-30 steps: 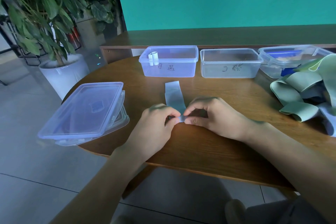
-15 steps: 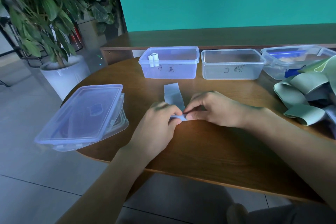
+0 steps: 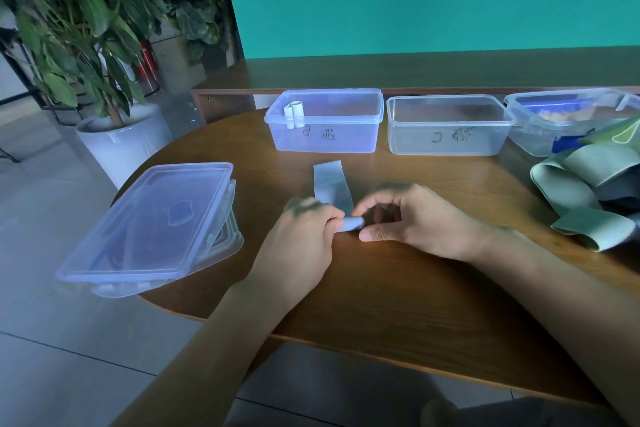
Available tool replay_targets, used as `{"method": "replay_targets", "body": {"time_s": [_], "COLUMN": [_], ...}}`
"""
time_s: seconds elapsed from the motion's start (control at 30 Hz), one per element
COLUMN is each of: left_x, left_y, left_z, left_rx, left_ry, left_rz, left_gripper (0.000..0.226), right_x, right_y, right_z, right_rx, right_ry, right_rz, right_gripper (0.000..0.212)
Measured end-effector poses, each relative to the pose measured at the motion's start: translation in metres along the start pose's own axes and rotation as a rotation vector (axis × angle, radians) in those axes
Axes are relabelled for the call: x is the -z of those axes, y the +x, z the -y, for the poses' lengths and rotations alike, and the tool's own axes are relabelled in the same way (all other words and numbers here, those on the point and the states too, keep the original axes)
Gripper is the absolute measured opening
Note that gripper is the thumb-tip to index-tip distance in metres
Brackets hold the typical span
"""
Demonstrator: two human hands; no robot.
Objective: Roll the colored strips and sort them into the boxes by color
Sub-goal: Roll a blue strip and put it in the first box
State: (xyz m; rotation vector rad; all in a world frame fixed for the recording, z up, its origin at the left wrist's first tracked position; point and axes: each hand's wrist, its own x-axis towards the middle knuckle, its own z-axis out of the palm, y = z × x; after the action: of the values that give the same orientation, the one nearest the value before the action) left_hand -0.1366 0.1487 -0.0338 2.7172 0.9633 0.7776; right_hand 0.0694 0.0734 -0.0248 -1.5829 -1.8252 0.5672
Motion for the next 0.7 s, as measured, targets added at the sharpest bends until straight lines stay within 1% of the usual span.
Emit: {"method": "replay_targets", "body": {"time_s": [0.17,0.23,0.43,0.7], "left_x": [-0.0016,-0.0013,0.0007,0.0047], "left_y": [-0.0011,0.0006,0.0026,-0.0006], "left_z": [0.0002,0.0018,0.0011,0.0011], "left_rx": [0.043,0.039,0.044,0.069], "left_ry": [-0.015,-0.021,-0.075,-0.089], "left_rz": [0.056,0.057,0.054,-0.003], "left_gripper": [0.033,0.030,0.024,0.021], "right_x": [-0.0018,-0.0022,-0.0061,-0.0059], "right_y": [0.0015,0.0020,0.0050,0.0073], "right_z": [-0.0054,-0.0052,-0.0005,-0.0018], "right_rx": [0.002,0.010,0.032,0.018], "right_ry": [-0.013,-0.021,-0.145,-0.146], "right_rz": [-0.019,-0.025,0.015,-0.013], "right_gripper": [0.027,0.028,0.045,0.049]}}
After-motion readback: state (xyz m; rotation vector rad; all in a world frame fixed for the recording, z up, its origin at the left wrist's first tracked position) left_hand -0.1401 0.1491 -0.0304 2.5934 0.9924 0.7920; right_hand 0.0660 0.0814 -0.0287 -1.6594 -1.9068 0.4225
